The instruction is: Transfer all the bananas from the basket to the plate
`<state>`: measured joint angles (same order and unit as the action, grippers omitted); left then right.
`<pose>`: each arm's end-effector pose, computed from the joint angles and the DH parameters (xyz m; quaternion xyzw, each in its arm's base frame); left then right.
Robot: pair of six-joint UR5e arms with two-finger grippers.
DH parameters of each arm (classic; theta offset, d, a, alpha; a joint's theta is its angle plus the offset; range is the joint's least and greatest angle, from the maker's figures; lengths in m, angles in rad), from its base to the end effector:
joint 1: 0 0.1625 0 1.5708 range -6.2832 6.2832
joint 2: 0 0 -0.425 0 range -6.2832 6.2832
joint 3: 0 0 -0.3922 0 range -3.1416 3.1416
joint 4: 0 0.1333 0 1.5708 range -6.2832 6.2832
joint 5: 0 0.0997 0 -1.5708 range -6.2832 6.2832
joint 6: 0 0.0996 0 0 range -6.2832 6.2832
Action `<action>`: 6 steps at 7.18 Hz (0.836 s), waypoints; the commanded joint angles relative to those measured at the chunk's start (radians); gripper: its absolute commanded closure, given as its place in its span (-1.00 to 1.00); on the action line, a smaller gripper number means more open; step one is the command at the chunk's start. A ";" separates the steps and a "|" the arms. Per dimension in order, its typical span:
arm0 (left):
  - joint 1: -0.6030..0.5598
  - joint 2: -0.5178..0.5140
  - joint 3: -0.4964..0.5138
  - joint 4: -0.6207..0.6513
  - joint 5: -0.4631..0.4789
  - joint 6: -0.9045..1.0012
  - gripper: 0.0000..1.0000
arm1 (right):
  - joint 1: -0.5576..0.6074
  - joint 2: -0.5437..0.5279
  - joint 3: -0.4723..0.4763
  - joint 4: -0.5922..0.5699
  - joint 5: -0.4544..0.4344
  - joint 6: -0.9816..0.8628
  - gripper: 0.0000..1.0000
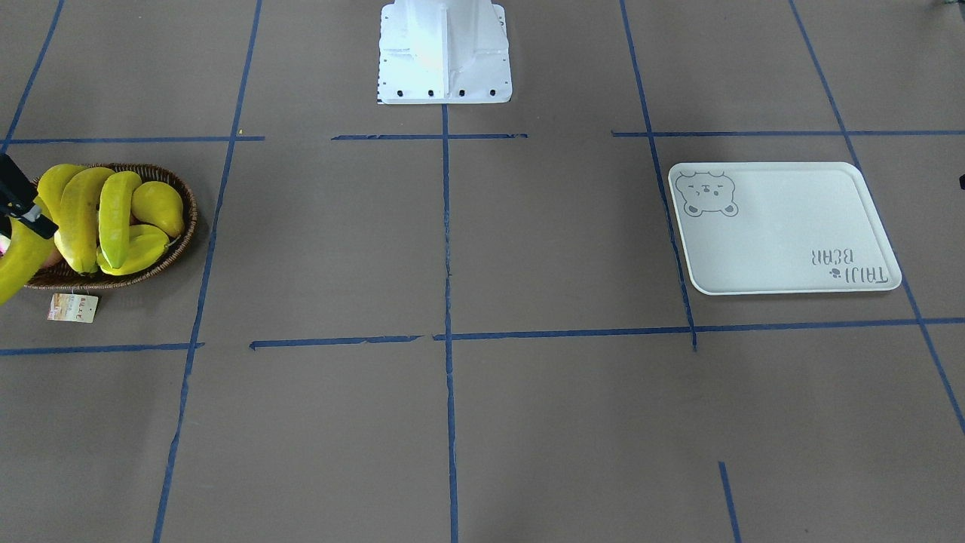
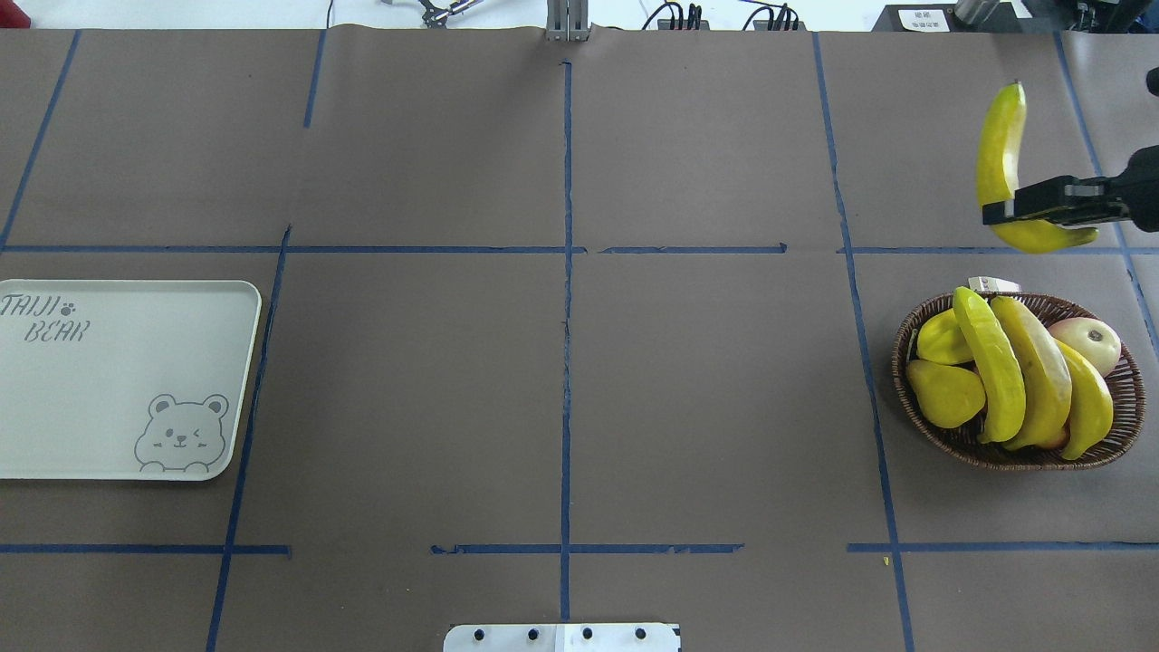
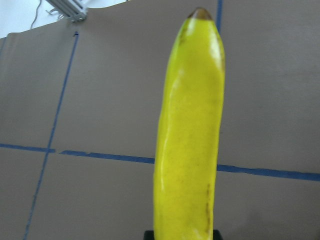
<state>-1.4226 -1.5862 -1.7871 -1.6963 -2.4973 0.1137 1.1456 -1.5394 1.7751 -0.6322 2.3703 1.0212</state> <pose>0.0211 -0.5050 0.5186 0.1513 0.4424 0.1937 0.8625 -0.1487 -0.4785 0.4306 0.1682 -0.5806 0.0191 0.7964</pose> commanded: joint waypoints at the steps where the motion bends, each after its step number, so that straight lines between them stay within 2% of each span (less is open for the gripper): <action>1: 0.108 -0.091 -0.020 -0.132 -0.052 -0.326 -1.00 | -0.082 0.138 0.003 -0.014 -0.005 0.118 0.96; 4: 0.325 -0.278 -0.018 -0.287 -0.052 -0.931 -1.00 | -0.251 0.249 0.003 -0.017 -0.159 0.221 0.96; 5: 0.367 -0.352 -0.011 -0.310 -0.040 -1.071 -1.00 | -0.285 0.292 0.004 -0.041 -0.187 0.258 0.96; 6: 0.408 -0.423 0.009 -0.310 -0.037 -1.144 -0.99 | -0.315 0.361 0.006 -0.123 -0.212 0.260 0.95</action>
<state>-1.0709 -1.9233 -1.7953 -1.9896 -2.5405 -0.9032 0.8725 -1.2493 1.7795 -0.6867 2.1941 1.2632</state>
